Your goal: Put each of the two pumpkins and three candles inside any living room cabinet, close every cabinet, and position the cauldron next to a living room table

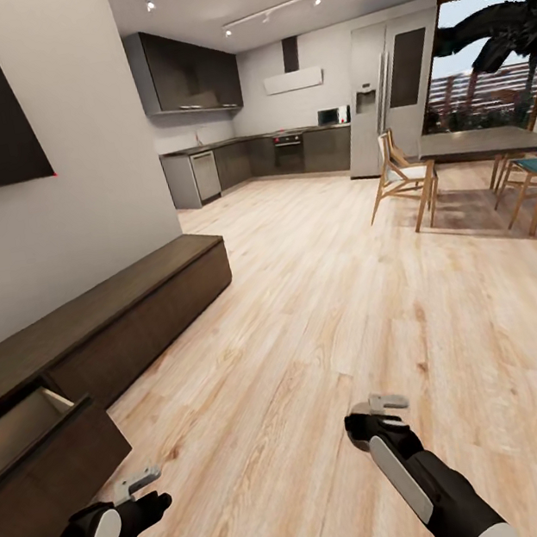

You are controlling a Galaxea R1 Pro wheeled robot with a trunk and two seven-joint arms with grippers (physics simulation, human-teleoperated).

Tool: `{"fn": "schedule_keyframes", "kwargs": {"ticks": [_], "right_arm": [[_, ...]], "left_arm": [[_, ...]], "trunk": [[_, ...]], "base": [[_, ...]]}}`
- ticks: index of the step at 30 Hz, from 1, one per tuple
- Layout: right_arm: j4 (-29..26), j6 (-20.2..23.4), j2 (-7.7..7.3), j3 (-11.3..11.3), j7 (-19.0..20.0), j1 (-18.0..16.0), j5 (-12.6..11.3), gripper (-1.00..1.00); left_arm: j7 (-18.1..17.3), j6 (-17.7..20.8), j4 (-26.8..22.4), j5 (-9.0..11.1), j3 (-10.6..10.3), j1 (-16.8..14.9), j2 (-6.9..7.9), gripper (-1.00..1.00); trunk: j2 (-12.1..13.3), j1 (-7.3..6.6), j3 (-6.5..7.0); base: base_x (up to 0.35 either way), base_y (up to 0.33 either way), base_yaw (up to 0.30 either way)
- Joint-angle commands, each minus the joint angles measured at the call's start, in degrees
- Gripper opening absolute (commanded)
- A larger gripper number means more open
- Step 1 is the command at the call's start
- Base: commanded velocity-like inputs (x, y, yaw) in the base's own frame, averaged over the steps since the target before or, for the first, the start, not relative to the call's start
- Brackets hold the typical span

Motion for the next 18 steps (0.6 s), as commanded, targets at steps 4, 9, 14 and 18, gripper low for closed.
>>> {"fn": "schedule_keyframes", "kwargs": {"ticks": [4, 9, 14, 18], "right_arm": [[-8.3, 5.4, -0.12, 1.2, -0.6, 0.2, -0.8, -1.00], [-14.5, 8.0, 0.01, 5.1, -0.6, 0.4, -1.3, -1.00], [-19.6, 10.0, -0.02, 8.4, -0.4, 0.4, -4.3, -1.00], [-22.6, 11.1, -0.21, 11.1, -0.3, 0.4, -10.8, -1.00]], "left_arm": [[0.3, 0.2, 0.4, -1.7, -0.1, -0.1, -0.34, 1.00], [0.3, 0.1, 1.4, -2.4, -2.0, -0.2, -2.01, 1.00], [0.3, 0.1, 1.6, -2.7, -2.5, -0.6, -2.32, 1.00], [0.3, 0.1, 1.6, -3.4, -2.6, -0.6, -2.48, 1.00]], "trunk": [[-1.6, 0.88, -0.79], [-3.6, 1.98, -1.69], [-4.5, 2.49, -2.71], [-4.5, 2.60, -3.60]], "base": [[0.000, 0.000, 0.000], [0.000, 0.000, 0.000], [0.000, 0.000, 0.000], [0.000, 0.000, 0.000]]}}
